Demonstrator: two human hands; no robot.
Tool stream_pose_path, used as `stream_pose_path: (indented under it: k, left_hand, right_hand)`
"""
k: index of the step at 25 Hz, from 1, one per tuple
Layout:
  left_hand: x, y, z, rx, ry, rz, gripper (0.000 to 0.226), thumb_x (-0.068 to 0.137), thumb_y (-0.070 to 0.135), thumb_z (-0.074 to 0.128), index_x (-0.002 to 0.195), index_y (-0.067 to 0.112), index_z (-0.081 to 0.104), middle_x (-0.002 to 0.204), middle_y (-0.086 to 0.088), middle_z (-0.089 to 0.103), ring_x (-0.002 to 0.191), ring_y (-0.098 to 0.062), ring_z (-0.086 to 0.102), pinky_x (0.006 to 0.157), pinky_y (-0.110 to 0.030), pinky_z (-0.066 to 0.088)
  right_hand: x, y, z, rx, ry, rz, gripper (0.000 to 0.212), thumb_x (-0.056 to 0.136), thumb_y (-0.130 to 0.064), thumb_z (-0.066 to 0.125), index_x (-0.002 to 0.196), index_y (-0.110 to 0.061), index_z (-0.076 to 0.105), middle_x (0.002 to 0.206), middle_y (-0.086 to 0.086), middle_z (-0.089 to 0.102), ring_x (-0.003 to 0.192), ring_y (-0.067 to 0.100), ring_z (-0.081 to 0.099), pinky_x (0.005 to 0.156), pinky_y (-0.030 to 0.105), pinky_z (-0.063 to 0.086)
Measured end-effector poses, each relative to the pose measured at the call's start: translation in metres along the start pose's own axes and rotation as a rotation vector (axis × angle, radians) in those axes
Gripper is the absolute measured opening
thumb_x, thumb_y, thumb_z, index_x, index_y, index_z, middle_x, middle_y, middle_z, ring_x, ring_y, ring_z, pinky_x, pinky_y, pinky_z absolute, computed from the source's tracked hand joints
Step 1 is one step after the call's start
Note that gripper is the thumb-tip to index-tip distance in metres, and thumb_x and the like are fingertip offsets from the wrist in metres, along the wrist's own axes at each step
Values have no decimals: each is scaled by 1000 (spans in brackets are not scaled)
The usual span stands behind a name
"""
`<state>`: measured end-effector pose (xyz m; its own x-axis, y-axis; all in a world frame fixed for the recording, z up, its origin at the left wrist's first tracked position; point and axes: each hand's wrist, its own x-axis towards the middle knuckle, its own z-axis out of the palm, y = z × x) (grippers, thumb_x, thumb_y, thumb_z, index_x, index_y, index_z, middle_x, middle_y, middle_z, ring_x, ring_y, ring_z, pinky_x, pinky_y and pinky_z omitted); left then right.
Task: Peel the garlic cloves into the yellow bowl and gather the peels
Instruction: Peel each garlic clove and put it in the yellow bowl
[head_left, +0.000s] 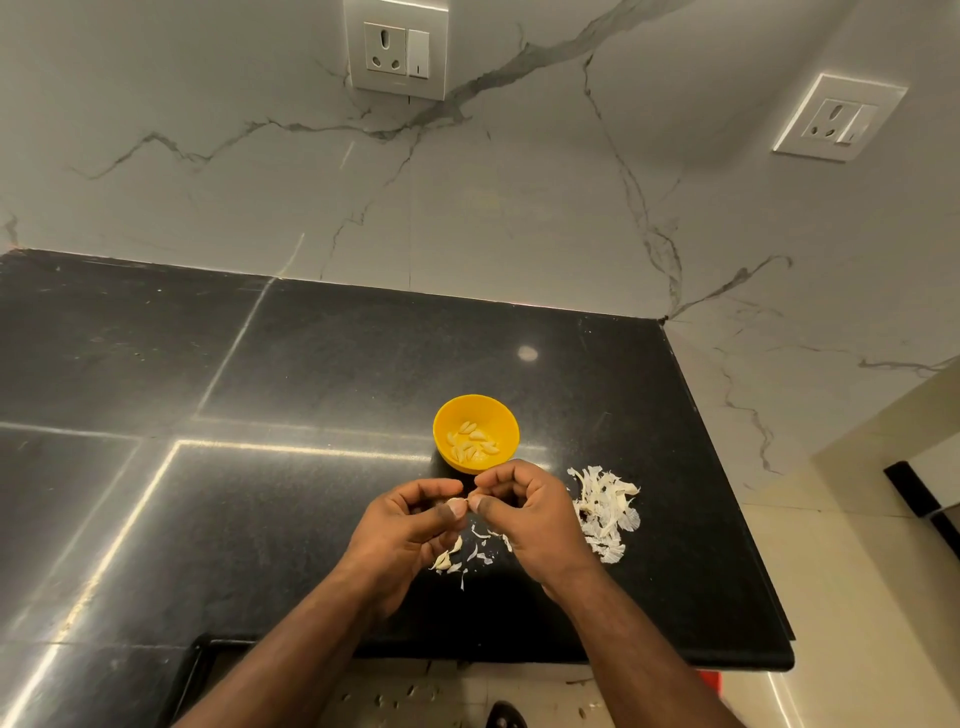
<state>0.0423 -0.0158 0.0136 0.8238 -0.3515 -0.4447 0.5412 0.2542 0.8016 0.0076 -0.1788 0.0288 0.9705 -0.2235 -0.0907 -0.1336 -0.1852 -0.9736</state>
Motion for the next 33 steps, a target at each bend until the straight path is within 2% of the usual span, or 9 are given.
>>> stream_pose_path:
  k: [2, 6, 12, 17, 19, 23, 28, 31, 33]
  left_hand:
    - [1, 0, -1, 10, 22, -7, 24, 81, 2, 75, 105, 2, 70, 92, -15, 74, 79, -20, 72, 73, -31, 57]
    - [3, 0, -7, -31, 15, -15, 28, 79, 3, 75, 107, 2, 71, 95, -14, 75, 85, -23, 73, 74, -30, 59]
    - [6, 0, -5, 3, 29, 16, 30, 81, -6, 72, 109, 4, 71, 94, -8, 74, 89, -19, 69, 82, -33, 55]
    - [7, 0, -5, 103, 40, 64, 29, 81, -8, 73, 106, 5, 70, 96, -9, 75, 89, -18, 70, 77, -32, 54]
    - [7, 1, -4, 152, 36, 91, 27, 80, -8, 74, 104, 5, 70, 95, -12, 74, 84, -17, 69, 72, -29, 54]
    - [7, 2, -6, 195, 41, 107, 25, 80, -6, 75, 102, 6, 71, 95, -13, 75, 82, -18, 70, 73, -31, 55]
    - [7, 3, -7, 81, 36, 76, 27, 76, -4, 74, 101, 3, 70, 93, -11, 77, 85, -20, 72, 80, -35, 56]
    - [6, 4, -7, 51, 13, 63, 36, 69, 3, 75, 104, 3, 69, 96, -11, 77, 90, -21, 73, 83, -36, 56]
    - [5, 3, -5, 32, 6, 56, 32, 73, 1, 74, 105, 2, 69, 96, -11, 77, 88, -20, 74, 80, -33, 56]
  right_hand:
    - [3, 1, -3, 6, 49, 7, 16, 83, -5, 78, 90, -19, 73, 84, 4, 74, 78, 14, 68, 77, 36, 59]
    - [9, 2, -16, 17, 129, 50, 13, 86, -8, 76, 92, -19, 74, 80, 0, 74, 71, 9, 67, 67, 24, 54]
    - [12, 10, -30, -248, 193, 94, 23, 80, -9, 80, 88, -29, 73, 86, -9, 72, 82, 4, 66, 77, 25, 55]
    - [8, 0, -11, -47, 7, 59, 16, 84, -13, 79, 97, -22, 73, 84, 3, 73, 80, 11, 68, 77, 33, 58]
    - [7, 1, -1, -46, -35, 51, 16, 85, -15, 79, 99, -20, 73, 82, 0, 73, 79, 11, 69, 75, 32, 59]
    - [7, 0, 5, 33, -56, 99, 17, 87, -7, 75, 99, -17, 72, 84, 4, 75, 72, 11, 68, 71, 28, 58]
    - [4, -4, 5, 77, -78, 95, 21, 89, -1, 70, 101, -19, 71, 87, 6, 74, 74, 8, 69, 70, 26, 57]
    - [4, -2, 4, 50, -69, 81, 22, 90, -2, 69, 101, -22, 71, 90, 8, 74, 78, 13, 70, 74, 32, 60]
    - [5, -1, 3, 22, -54, 71, 23, 90, -3, 69, 100, -24, 70, 90, 10, 73, 79, 18, 69, 77, 39, 61]
